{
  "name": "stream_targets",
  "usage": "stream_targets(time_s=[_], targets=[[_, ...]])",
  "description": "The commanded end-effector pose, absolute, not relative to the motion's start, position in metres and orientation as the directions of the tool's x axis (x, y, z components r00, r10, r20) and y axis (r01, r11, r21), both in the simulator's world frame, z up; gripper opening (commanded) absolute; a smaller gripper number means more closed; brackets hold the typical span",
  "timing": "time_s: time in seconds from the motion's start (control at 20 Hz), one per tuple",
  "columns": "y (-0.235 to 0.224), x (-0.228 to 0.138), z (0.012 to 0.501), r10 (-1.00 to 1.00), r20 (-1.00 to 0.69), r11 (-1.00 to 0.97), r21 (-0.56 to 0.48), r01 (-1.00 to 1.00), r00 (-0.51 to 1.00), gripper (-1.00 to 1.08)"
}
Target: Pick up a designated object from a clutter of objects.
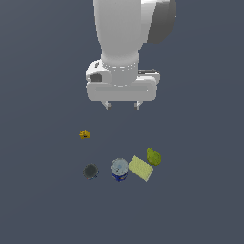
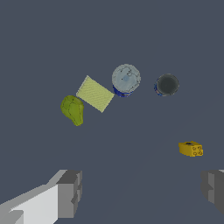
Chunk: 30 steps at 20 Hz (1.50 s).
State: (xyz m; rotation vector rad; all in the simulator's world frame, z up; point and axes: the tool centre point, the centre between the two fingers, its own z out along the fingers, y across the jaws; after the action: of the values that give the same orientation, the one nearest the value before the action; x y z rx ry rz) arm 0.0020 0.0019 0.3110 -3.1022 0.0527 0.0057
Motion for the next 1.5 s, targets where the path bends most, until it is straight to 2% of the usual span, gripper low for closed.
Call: stream_targets(time_s=[0.0,0.35,0.75,1.1,1.45], targets=[[0.009,0.008,0.301,-0.04,-0.006,-0.999,-0.036,-0.041,0.999,1.0],[0.04,0.03,0.256,-0.071,-0.006,-0.997,-0.023,-0.071,0.997,1.0],[0.097,0.053,0.175,-0.117,-0.004,-0.993,-0.007,-0.117,0.993,1.0],[0.136,0.057,0.121,-0.145,-0.001,-0.989,-0.002,-0.145,0.989,1.0],[0.154,0.056,0.094,-0.157,0.0,-0.988,0.0,-0.157,0.988,1.0]])
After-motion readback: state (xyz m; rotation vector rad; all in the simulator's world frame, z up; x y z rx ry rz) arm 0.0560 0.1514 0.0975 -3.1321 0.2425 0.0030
